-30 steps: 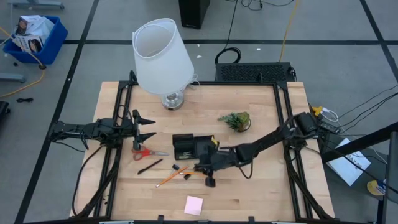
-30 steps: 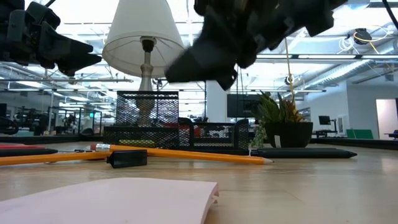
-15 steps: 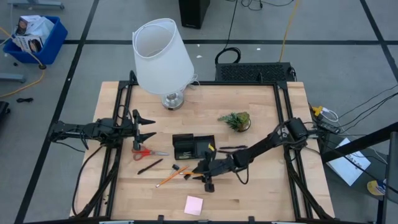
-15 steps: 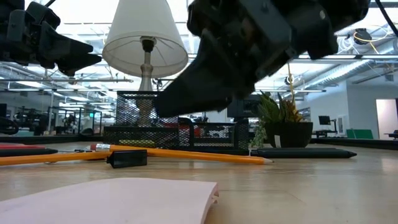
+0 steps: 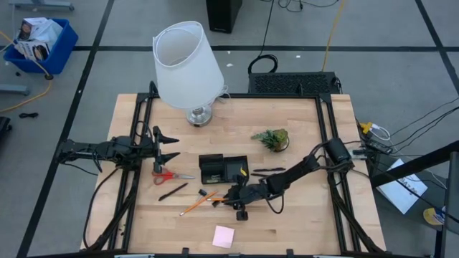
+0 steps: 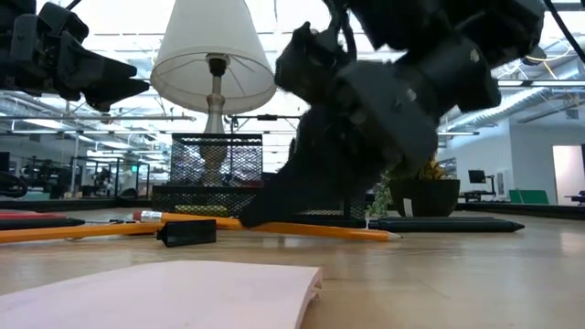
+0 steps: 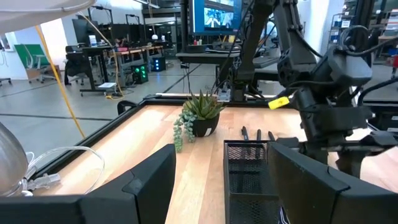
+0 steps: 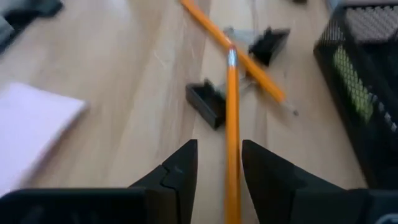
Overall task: Pick and place office supplies into organizer
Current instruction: Put the right orange pencil into the black desk organizer
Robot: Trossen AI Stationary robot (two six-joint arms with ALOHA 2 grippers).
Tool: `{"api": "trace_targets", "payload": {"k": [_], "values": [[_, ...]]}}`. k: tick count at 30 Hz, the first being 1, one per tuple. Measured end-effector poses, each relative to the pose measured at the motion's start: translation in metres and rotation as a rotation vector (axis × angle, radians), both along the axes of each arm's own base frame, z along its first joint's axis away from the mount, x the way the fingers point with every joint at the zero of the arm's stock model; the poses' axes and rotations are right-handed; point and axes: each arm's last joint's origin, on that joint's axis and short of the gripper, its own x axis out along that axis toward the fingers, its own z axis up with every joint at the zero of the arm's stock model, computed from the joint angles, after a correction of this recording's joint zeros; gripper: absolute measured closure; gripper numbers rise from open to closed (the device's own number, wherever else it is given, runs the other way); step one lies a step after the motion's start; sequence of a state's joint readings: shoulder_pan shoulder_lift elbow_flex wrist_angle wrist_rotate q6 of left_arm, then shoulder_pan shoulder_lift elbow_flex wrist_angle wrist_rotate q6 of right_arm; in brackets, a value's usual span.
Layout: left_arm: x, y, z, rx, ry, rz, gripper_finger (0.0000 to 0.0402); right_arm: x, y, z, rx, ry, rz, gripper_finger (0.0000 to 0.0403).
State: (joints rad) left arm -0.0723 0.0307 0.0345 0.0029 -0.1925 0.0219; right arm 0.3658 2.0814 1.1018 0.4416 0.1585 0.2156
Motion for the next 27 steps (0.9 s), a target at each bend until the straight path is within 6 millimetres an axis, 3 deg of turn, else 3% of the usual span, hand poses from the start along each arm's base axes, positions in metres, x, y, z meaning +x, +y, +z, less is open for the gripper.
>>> {"api": "trace_targets", "payload": {"k": [11,27], "values": [[0.0,0.0,0.0,0.0,0.0,-0.001,0.0146,0.0032,-0.0027,-0.002,-0.024,-0.004,-0.04,0.0294],[0.0,0.0,0.0,0.0,0.0,-0.001,0.0146,0.0034,-0.0045,-0.0029,-0.014,0.011,-0.031,0.0388]]}}
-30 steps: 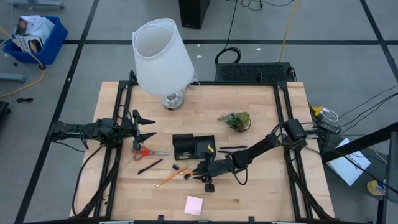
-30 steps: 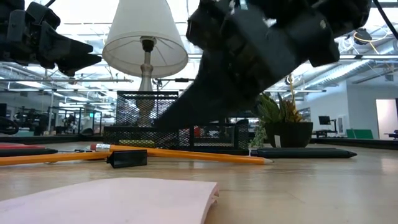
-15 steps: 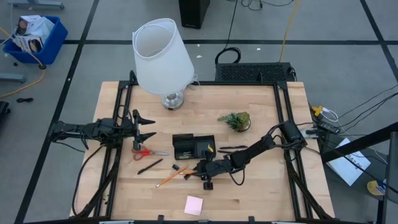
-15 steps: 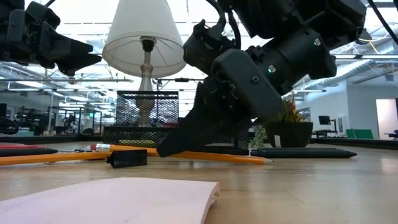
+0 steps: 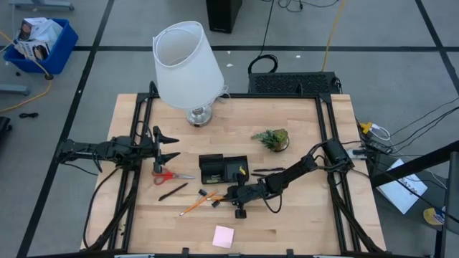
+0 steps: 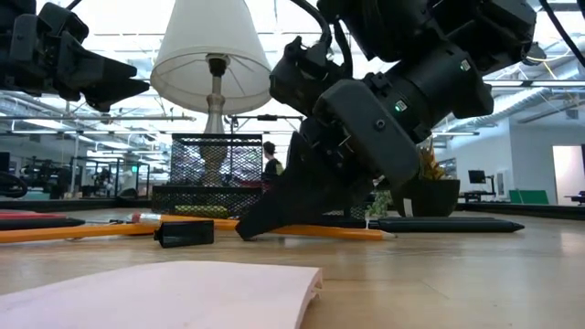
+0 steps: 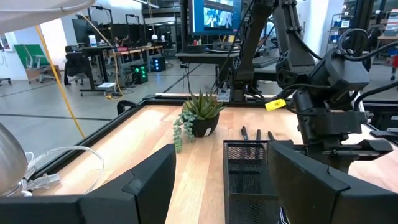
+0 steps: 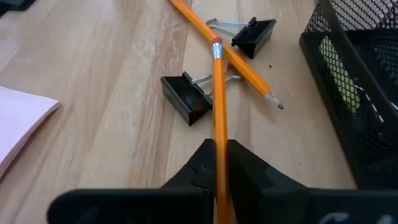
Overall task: Pick and place office supplies into organizer
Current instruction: Put the right orange pencil into the black desk organizer
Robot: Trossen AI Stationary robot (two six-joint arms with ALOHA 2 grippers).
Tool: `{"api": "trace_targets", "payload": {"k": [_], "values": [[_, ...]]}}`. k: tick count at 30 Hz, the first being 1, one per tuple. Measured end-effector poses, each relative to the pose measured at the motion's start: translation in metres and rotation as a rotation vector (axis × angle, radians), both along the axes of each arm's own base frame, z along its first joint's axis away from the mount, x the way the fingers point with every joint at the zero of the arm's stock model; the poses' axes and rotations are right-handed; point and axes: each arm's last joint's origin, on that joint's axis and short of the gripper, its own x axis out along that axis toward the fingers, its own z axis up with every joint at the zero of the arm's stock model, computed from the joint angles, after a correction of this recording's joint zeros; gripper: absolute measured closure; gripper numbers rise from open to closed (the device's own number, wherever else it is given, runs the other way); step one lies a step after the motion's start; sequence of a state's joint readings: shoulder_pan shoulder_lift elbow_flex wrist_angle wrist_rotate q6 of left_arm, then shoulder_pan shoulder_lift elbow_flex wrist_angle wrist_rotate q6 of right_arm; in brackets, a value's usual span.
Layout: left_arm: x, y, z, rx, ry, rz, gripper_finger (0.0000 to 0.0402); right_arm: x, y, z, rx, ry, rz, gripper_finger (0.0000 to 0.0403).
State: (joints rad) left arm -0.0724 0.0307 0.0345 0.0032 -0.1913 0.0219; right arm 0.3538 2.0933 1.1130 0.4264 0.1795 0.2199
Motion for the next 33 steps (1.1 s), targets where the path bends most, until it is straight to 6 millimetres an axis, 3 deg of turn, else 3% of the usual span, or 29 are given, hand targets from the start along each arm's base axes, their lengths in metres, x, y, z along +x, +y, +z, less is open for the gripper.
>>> {"api": "trace_targets", "payload": {"k": [8,15,20,24,33], "values": [[0.0,0.0,0.0,0.0,0.0,0.0,0.0146,0.007,-0.003,0.009,0.031,-0.106,-0.009,0.0362],[0.0,0.0,0.0,0.0,0.0,-0.001,0.0146,0.016,-0.012,0.021,0.055,-0.232,0.004,0.0387],[0.0,0.0,0.0,0.0,0.0,-0.004,0.0146,0.022,-0.018,0.034,0.056,-0.363,0.025,0.0378],[0.0,0.0,0.0,0.0,0.0,-0.004,0.0146,0.028,-0.03,0.044,0.013,-0.483,0.013,0.0366],[0.0,0.0,0.0,0.0,0.0,-0.004,0.0146,0.037,-0.071,0.064,-0.101,-0.686,-0.049,0.0385]]}}
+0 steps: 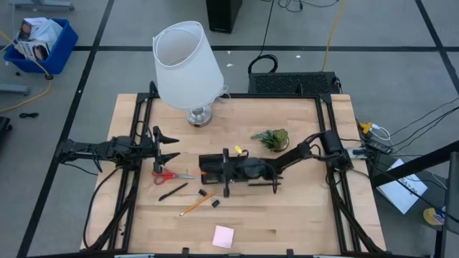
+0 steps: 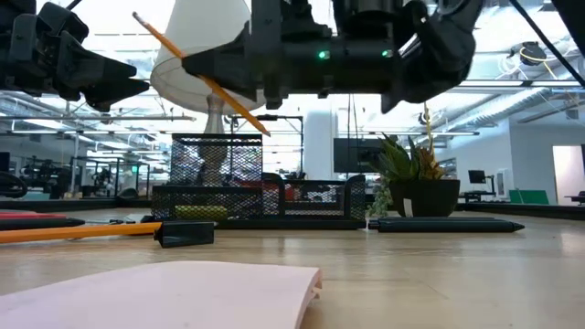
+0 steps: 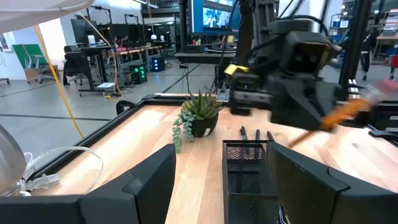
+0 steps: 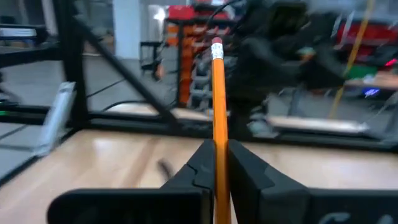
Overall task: Pick and place office supplies into organizer
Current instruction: Put the right orange pencil into the black desk organizer
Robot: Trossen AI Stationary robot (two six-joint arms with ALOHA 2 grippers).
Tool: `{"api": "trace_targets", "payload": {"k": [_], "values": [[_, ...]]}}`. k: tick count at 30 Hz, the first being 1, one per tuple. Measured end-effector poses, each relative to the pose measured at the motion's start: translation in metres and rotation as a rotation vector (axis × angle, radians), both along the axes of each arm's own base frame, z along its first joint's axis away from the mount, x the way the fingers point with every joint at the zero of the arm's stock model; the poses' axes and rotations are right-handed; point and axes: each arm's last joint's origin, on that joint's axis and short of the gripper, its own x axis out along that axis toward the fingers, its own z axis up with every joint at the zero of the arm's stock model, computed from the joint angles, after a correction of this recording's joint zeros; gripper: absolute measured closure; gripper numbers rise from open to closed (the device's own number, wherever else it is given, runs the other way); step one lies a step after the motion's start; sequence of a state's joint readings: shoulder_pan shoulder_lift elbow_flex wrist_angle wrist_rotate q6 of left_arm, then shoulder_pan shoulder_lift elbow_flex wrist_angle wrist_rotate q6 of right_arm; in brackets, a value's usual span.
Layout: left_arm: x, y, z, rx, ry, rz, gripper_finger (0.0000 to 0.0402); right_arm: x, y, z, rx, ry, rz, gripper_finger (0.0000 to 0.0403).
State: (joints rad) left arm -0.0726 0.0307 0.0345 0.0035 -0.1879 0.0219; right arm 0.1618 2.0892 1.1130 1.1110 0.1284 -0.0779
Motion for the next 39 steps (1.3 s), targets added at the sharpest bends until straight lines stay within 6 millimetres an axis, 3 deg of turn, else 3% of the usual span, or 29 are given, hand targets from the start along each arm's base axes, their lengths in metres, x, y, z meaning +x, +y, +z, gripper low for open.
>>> {"api": "trace_targets", "payload": {"k": [6,11,22,39], "values": [[0.0,0.0,0.0,0.0,0.0,0.0,0.0146,0.003,-0.031,0.007,-0.032,-0.073,-0.033,0.0366],[0.0,0.0,0.0,0.0,0.0,0.001,0.0146,0.003,-0.047,0.012,-0.009,-0.124,-0.037,0.0383],[0.0,0.0,0.0,0.0,0.0,0.001,0.0146,0.012,-0.05,0.023,0.009,-0.168,-0.021,0.0371],[0.0,0.0,0.0,0.0,0.0,0.004,0.0146,0.017,-0.054,0.014,-0.008,-0.107,-0.034,0.038]]}}
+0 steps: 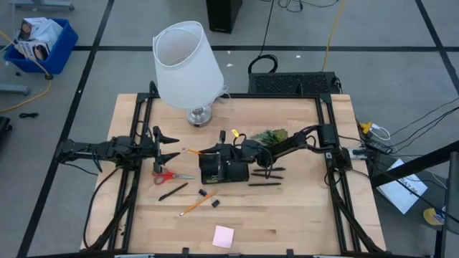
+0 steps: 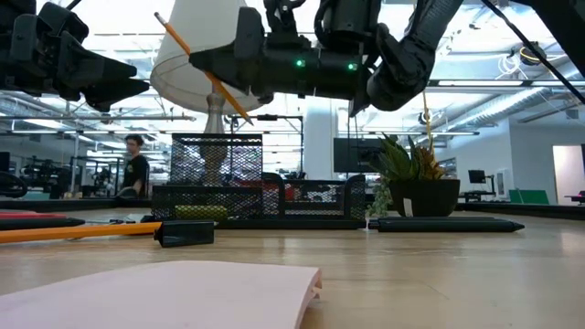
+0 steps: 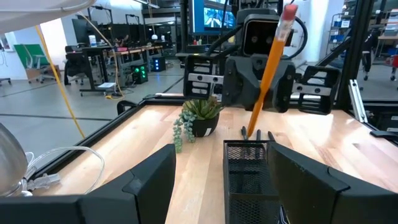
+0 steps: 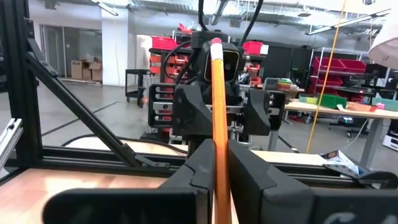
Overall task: Pick and place office supplies into organizer
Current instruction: Put the right orange pencil into the black desk organizer, then put the black pen into the black desk organizer
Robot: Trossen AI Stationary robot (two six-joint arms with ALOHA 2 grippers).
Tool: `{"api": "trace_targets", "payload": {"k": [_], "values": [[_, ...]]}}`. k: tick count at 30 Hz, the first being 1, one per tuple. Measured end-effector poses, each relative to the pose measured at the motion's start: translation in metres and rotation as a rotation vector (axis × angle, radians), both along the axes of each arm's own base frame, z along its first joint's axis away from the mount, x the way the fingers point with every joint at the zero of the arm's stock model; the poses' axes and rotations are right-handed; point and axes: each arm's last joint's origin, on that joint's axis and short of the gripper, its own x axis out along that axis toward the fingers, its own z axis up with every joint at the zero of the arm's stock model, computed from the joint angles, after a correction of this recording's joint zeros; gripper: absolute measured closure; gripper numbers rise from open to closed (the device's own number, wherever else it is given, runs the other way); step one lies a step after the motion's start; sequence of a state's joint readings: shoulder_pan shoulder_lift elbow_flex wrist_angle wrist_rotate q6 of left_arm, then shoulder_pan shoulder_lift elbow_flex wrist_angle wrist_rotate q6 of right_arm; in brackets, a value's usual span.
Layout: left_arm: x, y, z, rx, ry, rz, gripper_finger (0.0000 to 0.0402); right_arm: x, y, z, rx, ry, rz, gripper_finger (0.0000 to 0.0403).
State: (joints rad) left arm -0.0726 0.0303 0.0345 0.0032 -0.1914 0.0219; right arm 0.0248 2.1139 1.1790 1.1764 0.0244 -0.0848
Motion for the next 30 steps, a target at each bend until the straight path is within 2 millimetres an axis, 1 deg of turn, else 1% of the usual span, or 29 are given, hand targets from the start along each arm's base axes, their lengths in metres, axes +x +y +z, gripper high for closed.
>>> {"api": "trace_targets", "payload": {"k": [4,9,11,23,26,28,30], "values": [[0.0,0.0,0.0,0.0,0.0,0.0,0.0146,0.0,-0.001,0.0,-0.002,0.003,-0.003,0.0379],[0.0,0.0,0.0,0.0,0.0,0.0,0.0146,0.0,-0.001,-0.001,0.018,0.014,0.0,0.0352],[0.0,0.0,0.0,0.0,0.0,0.0,0.0146,0.0,-0.002,-0.001,0.02,0.01,-0.001,0.0348],[0.0,0.0,0.0,0.0,0.0,-0.001,0.0146,0.0,-0.002,-0.003,-0.003,0.038,-0.004,0.0368],[0.0,0.0,0.0,0.0,0.0,-0.001,0.0146,-0.004,0.004,0.005,-0.034,0.116,0.009,0.0371],[0.0,0.0,0.0,0.0,0.0,0.0,0.0146,-0.007,0.012,0.012,-0.066,0.183,0.02,0.0374],[0.0,0.0,0.0,0.0,0.0,0.0,0.0146,-0.01,0.021,0.014,-0.082,0.238,0.043,0.0377]]}}
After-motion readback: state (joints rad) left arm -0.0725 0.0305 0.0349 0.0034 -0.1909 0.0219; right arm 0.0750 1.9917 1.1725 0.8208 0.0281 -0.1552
